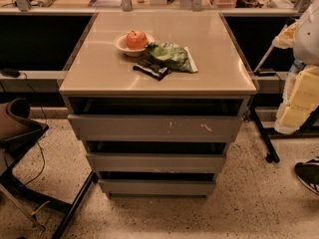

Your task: Open bottom drawer

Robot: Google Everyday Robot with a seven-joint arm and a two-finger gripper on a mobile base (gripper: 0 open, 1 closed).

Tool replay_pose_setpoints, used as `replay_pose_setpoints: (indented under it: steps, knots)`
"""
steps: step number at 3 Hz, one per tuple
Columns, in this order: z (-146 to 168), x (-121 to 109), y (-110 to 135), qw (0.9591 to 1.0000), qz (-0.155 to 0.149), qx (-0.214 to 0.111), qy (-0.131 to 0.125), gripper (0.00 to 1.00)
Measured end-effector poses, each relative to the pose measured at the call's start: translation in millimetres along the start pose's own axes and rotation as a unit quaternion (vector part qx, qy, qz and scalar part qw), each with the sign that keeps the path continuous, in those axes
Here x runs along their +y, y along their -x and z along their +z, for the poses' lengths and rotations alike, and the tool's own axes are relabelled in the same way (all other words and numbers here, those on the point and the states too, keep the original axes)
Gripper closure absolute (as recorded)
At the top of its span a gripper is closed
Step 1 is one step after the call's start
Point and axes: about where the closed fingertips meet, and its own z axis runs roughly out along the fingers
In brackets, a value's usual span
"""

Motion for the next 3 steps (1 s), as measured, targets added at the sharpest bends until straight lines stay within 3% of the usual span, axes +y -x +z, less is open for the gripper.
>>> replay_pose_setpoints:
  steps: [2,3]
  knots:
    - [16.8,4.0,-1.4,1.0000,-0.006,-0.007,-0.003,0.00]
    - [89.9,28.3,-5.4,0.9979,-0.011,-0.051,0.038,0.00]
